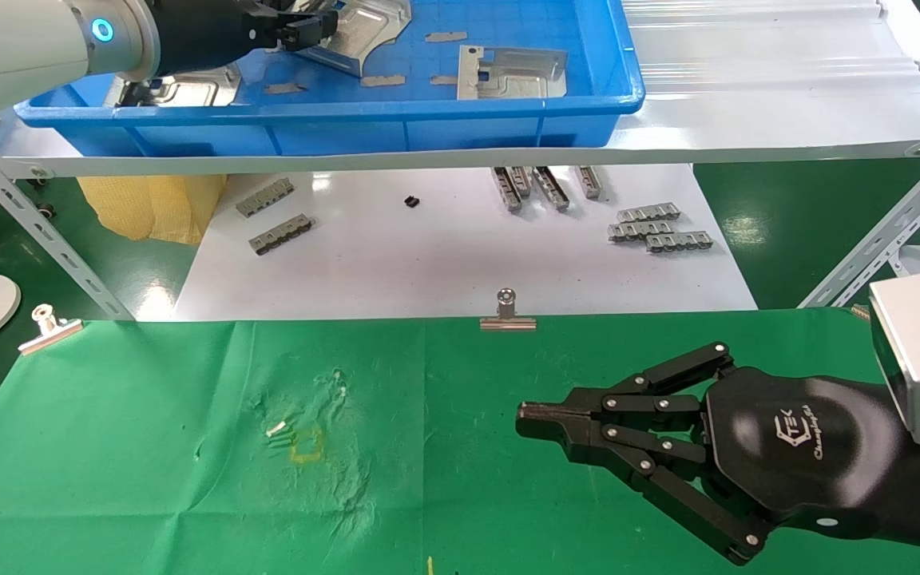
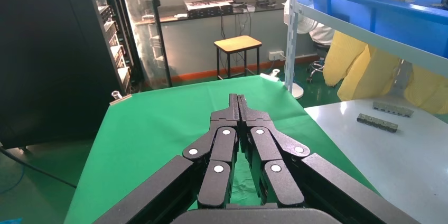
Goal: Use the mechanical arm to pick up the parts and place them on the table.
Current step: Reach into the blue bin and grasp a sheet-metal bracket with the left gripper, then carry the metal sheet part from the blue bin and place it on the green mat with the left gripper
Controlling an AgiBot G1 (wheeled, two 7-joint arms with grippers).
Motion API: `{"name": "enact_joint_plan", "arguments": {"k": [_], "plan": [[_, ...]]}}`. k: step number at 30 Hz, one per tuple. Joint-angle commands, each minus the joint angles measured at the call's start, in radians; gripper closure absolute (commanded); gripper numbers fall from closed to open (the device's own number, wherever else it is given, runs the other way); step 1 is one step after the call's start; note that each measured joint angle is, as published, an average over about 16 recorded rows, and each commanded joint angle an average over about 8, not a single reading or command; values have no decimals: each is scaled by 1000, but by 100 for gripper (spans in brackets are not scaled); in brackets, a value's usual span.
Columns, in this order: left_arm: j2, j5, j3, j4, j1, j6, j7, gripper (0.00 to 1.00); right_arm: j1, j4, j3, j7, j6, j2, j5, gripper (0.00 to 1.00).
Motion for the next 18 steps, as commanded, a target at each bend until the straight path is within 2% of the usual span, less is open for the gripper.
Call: {"name": "enact_joint_plan", "arguments": {"k": [1, 2, 9, 10, 15, 18], "plan": [[-1, -1, 0, 1, 2, -5, 0, 100, 0, 0, 0, 0, 0, 0, 0, 98], [-2, -2, -1, 1, 2, -8, 1, 100, 0, 0, 0, 0, 0, 0, 0, 90], [-10, -11, -8, -8, -6, -4, 12, 100, 0, 0, 0, 0, 0, 0, 0, 5], [-13, -13, -9, -11, -9, 1, 15, 100, 0, 0, 0, 0, 0, 0, 0, 0], [-35, -30, -20, -31, -31, 58, 43, 100, 0, 0, 0, 0, 0, 0, 0, 0], [-60, -48, -31, -51, -41, 145, 72, 100, 0, 0, 0, 0, 0, 0, 0, 0]]}}
